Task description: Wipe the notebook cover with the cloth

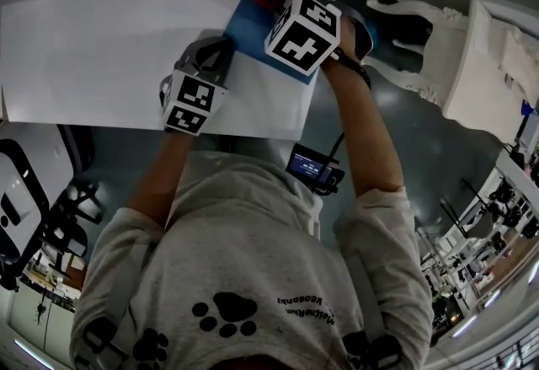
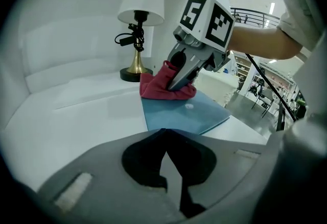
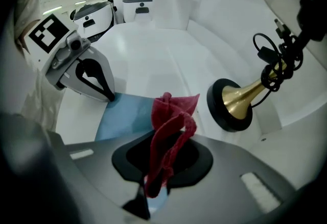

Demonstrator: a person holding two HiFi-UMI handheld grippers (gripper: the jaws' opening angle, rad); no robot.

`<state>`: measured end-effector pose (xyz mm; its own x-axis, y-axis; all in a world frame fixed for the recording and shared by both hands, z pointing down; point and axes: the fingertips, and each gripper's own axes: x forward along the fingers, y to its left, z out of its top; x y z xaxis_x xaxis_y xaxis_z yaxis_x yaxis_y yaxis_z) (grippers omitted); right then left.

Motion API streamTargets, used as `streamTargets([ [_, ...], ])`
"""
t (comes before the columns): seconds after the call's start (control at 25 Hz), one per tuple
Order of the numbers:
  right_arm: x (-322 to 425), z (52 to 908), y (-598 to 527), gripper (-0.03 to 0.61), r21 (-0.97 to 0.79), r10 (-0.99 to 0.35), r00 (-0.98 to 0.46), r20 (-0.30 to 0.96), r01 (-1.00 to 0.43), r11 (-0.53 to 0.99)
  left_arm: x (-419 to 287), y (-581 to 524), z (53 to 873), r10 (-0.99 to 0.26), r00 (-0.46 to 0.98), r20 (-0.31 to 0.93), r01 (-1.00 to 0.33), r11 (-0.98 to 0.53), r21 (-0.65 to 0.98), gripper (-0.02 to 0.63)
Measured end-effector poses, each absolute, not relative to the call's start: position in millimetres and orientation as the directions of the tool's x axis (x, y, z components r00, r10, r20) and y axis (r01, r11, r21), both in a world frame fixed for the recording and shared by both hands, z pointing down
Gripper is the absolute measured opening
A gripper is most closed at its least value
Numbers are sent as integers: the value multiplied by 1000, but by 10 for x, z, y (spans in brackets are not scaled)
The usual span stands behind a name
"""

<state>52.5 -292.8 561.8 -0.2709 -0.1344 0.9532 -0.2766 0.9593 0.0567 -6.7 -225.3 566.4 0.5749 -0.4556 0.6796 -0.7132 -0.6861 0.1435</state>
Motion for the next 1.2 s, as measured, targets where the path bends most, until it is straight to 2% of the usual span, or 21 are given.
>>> streamTargets([
  [0.64,1536,5673,-2446,46,76,-139,-139,980,-386,919,-101,-2261,5685,-470,572,672,-723,-676,143,-2],
  [1.2,2128,5763,-2127,48,78,-109,-36,993,-480,874,-17,-2281,5719,-462,579,672,-714,-686,143,-2],
])
